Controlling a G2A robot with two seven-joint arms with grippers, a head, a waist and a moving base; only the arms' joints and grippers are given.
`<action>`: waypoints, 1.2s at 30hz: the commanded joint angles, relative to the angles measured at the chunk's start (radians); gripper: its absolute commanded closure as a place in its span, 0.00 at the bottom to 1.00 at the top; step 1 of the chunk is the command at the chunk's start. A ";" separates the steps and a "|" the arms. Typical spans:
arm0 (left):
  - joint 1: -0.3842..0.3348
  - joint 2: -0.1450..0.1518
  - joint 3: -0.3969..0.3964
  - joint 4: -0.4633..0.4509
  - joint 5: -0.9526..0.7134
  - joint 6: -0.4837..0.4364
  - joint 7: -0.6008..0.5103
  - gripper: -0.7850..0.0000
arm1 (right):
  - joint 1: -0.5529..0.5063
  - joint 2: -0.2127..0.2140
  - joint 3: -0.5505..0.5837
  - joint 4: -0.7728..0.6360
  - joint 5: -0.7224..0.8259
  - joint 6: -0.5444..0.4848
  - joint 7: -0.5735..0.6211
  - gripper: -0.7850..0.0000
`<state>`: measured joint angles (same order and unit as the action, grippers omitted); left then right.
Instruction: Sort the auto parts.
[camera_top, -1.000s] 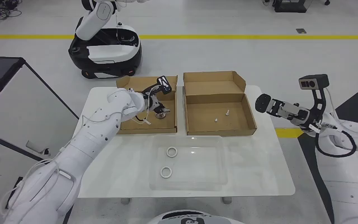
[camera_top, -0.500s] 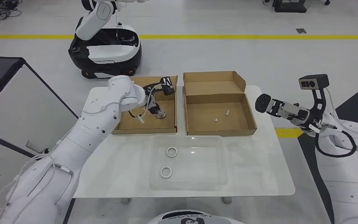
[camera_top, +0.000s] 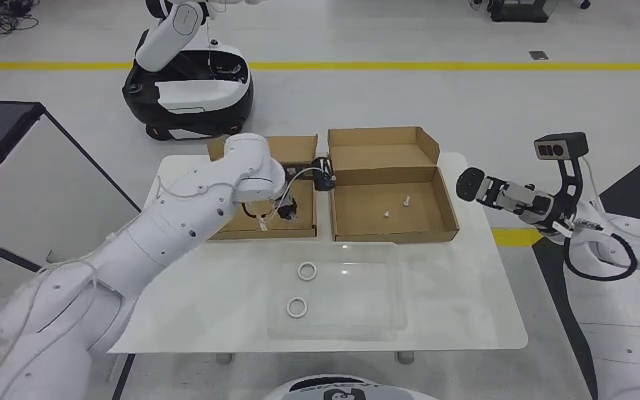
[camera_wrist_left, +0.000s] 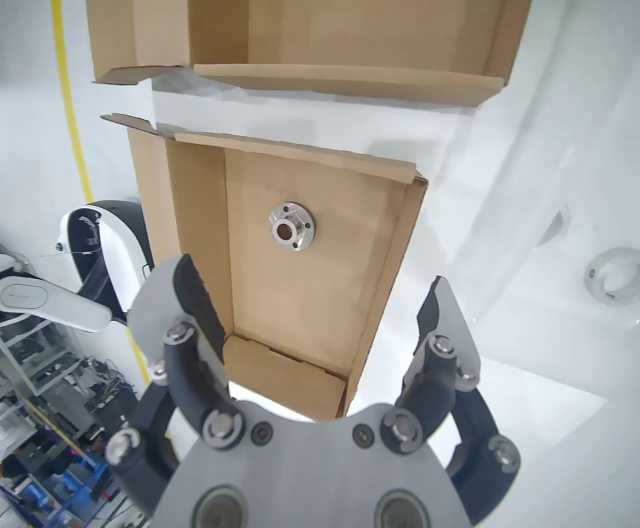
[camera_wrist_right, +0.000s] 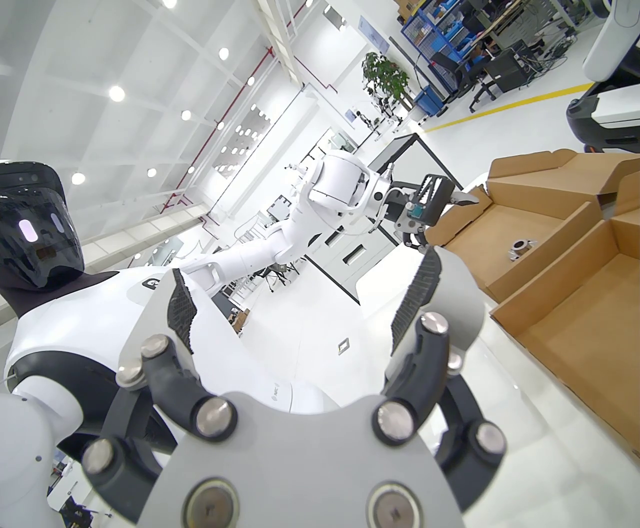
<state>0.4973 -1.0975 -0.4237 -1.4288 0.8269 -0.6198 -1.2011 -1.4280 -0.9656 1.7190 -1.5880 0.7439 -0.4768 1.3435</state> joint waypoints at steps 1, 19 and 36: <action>-0.032 0.014 0.050 -0.012 -0.039 0.014 -0.014 0.00 | 0.000 0.000 0.000 0.000 0.000 0.000 0.000 0.00; -0.203 0.127 0.254 -0.195 -0.409 0.027 -0.027 0.00 | 0.000 0.000 0.000 0.000 0.000 0.000 0.000 0.00; -0.165 0.191 0.254 -0.257 -0.462 -0.002 0.002 0.00 | 0.000 0.000 0.000 0.000 0.000 0.000 0.000 0.00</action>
<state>0.3317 -0.9082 -0.1700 -1.6834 0.3675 -0.6208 -1.1998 -1.4280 -0.9656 1.7190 -1.5880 0.7439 -0.4768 1.3435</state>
